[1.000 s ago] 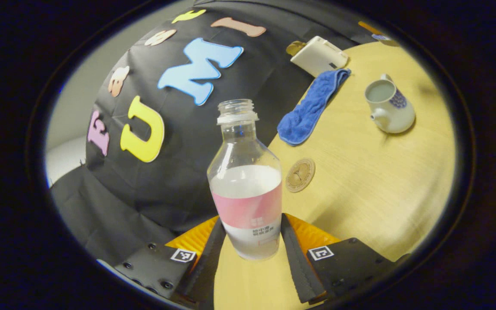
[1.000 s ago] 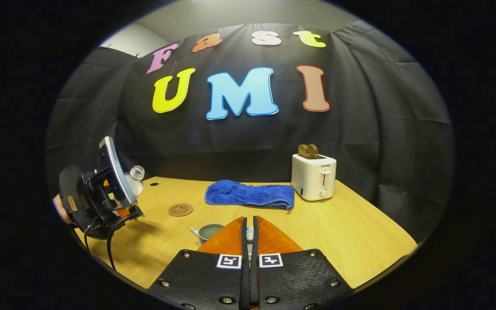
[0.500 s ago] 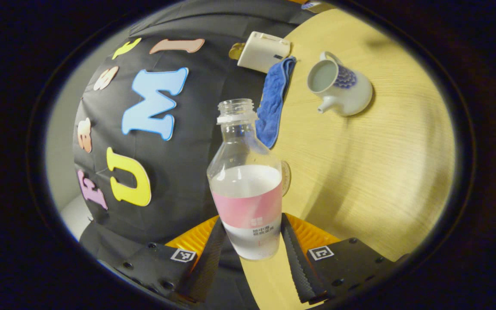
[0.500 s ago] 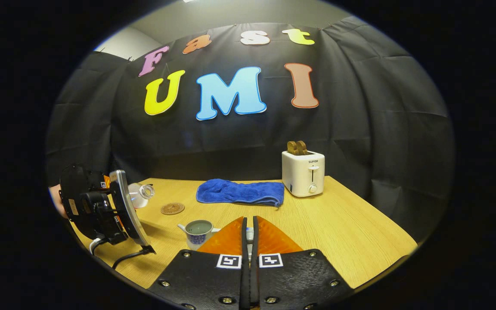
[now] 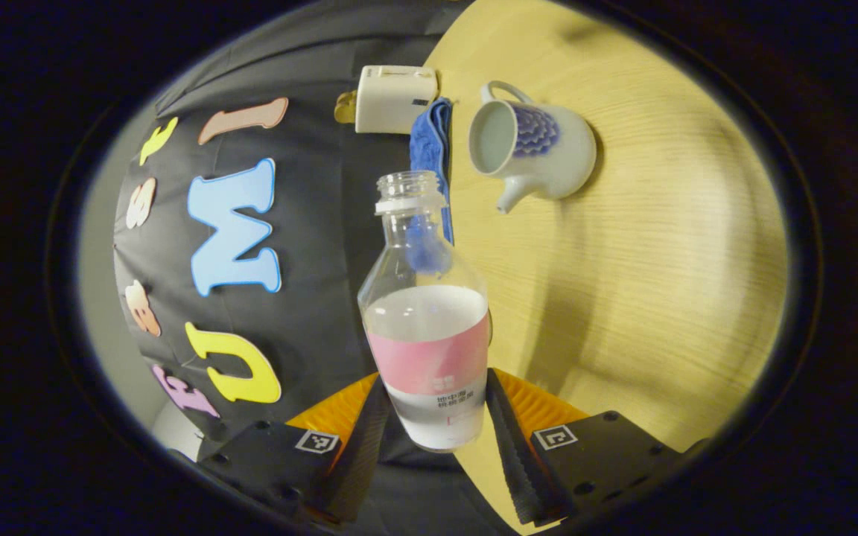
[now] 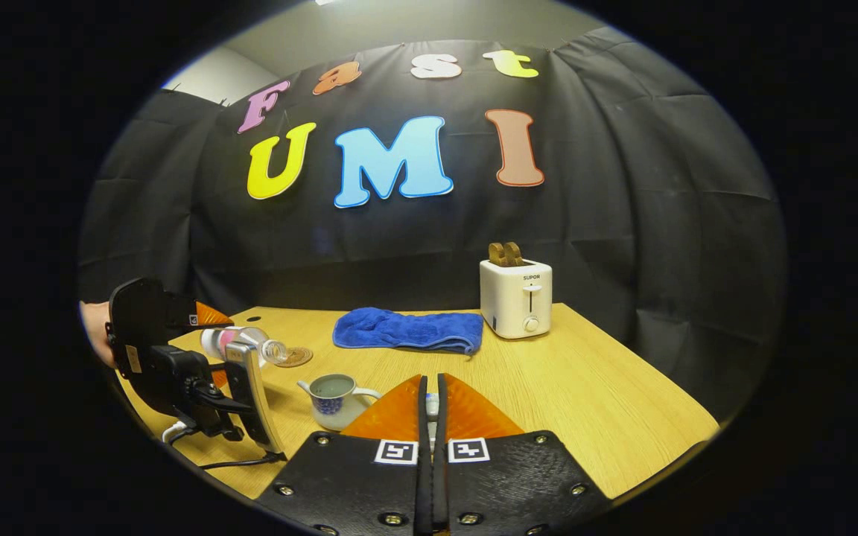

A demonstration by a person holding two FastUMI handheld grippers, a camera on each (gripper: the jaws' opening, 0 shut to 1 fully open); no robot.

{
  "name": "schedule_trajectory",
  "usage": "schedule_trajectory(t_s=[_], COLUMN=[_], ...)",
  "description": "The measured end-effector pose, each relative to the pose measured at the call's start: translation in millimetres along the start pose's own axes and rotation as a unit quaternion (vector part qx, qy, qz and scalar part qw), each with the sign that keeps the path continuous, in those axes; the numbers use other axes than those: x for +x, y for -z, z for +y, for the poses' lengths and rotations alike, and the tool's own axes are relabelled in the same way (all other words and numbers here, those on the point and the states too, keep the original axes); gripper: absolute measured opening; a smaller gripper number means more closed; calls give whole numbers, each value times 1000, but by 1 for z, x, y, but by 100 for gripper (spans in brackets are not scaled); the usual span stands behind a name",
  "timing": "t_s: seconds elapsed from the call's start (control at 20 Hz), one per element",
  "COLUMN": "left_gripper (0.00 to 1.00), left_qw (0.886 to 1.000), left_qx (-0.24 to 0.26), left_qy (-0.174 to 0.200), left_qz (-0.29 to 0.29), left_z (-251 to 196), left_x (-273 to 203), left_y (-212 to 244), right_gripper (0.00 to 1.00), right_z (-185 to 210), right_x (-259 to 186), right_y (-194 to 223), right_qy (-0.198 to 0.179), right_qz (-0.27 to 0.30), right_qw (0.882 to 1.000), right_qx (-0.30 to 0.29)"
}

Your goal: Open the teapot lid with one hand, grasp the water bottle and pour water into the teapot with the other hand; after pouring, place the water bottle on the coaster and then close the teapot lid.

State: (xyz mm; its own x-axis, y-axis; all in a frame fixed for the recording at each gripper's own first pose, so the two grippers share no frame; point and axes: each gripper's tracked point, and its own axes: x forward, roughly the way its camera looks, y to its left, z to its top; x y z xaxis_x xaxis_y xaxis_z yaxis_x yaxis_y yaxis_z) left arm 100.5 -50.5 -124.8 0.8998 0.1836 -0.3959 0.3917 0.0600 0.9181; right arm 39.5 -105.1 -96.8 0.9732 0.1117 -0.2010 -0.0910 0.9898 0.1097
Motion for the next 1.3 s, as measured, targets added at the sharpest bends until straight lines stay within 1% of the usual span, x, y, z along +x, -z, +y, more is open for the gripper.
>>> schedule_trajectory(t_s=[0.3,0.5,0.7,0.85,1.05,1.3], left_gripper=[87,87,87,87,87,87], left_qw=[998,995,990,987,981,972], left_qx=[55,97,138,158,191,229], left_qy=[-3,-9,-16,-21,-30,-38], left_qz=[6,5,9,9,17,28], left_z=[4,16,24,32,38,45], left_x=[3,7,5,5,12,9], left_y=[-15,-23,-27,-31,-35,-35], right_gripper=[1,1,1,1,1,1], right_z=[-8,-10,-13,-14,-16,-14], right_x=[-3,-4,-8,-9,-10,-11], right_y=[1,3,1,3,2,4], right_qy=[2,-1,0,-2,-3,-7], right_qz=[0,1,-4,-5,-7,-6], right_qw=[1000,1000,1000,1000,1000,1000], right_qx=[2,2,5,8,17,18])
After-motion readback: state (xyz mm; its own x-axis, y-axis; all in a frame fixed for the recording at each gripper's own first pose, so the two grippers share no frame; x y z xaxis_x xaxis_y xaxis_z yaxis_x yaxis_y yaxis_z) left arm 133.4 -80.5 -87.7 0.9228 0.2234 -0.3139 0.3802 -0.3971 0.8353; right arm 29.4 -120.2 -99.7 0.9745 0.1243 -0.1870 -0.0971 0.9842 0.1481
